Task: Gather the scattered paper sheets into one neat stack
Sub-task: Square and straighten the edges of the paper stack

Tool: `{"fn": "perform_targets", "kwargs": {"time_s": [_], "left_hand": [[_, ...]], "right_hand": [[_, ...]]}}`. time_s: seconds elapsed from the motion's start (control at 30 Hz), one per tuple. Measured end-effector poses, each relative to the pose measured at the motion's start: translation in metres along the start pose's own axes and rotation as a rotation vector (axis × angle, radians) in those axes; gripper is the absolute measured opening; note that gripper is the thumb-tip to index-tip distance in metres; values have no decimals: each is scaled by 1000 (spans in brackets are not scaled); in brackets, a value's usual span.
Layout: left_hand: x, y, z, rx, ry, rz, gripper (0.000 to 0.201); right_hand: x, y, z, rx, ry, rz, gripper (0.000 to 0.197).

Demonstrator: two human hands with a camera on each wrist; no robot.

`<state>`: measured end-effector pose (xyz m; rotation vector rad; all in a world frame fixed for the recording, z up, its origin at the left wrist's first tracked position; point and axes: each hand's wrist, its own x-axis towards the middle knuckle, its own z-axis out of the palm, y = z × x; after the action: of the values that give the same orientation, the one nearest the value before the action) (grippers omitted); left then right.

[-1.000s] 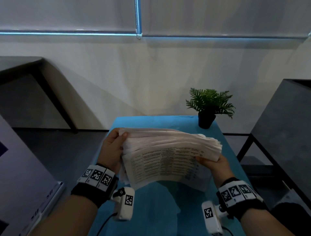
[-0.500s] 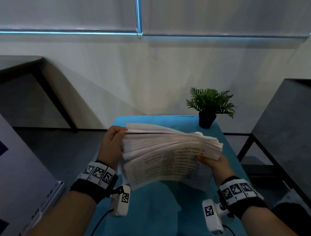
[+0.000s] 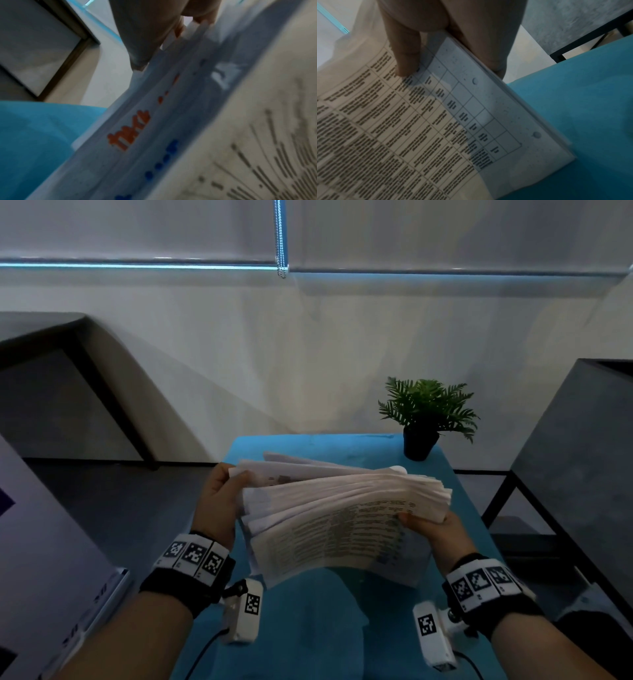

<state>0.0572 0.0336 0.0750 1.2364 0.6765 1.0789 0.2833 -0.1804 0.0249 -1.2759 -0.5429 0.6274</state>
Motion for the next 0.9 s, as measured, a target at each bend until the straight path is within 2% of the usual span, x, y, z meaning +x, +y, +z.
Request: {"fn": "perform_targets", "kwargs": {"time_s": [0.07, 0.23, 0.3, 0.37, 0.43, 0.5, 0.53, 0.57, 0.6, 0.63, 0.7, 0.77, 0.8, 0.83, 0.9], "left_hand": [[3, -2, -4, -37, 13, -21, 19], [5, -5, -10, 3, -105, 37, 20], [10, -4, -11, -23, -123, -7, 19], [21, -12, -24, -52, -191, -141, 14], [24, -21, -43, -10, -292, -302, 55], [16, -32, -65, 63, -380, -445, 74], [9, -35, -69, 133, -341, -549, 77], [7, -43, -73, 187, -239, -672, 76], [5, -46, -73, 252, -115, -692, 75], [1, -50, -71, 323, -83, -664, 74], [-2, -54, -61, 383, -216, -642, 77], [-3, -52, -49, 484, -315, -524, 62], [-3, -45, -45, 493, -279, -493, 46], [-4, -41, -43, 490, -283, -496, 31], [-7, -32, -38, 353, -303, -544, 20]], "right_hand": [[0, -1, 1, 6, -7, -1, 95], [2, 2, -1, -7, 14, 10, 92], [2, 3, -2, 0, 32, 11, 91], [2, 4, -2, 0, 40, 8, 90], [2, 4, -2, -7, 41, 5, 89], [4, 4, -3, -3, 38, 2, 90], [5, 4, -3, 0, 38, 3, 91], [5, 5, -4, 9, 33, 6, 90], [6, 5, -4, 18, 24, 11, 89], [6, 4, -4, 25, 11, 15, 87], [4, 1, -3, 24, -12, 29, 82], [3, -7, -4, 35, -34, 39, 76], [4, -11, -3, 35, -44, 43, 74], [5, -17, -2, 34, -55, 47, 73], [10, -26, 0, 51, -65, 60, 73]]}}
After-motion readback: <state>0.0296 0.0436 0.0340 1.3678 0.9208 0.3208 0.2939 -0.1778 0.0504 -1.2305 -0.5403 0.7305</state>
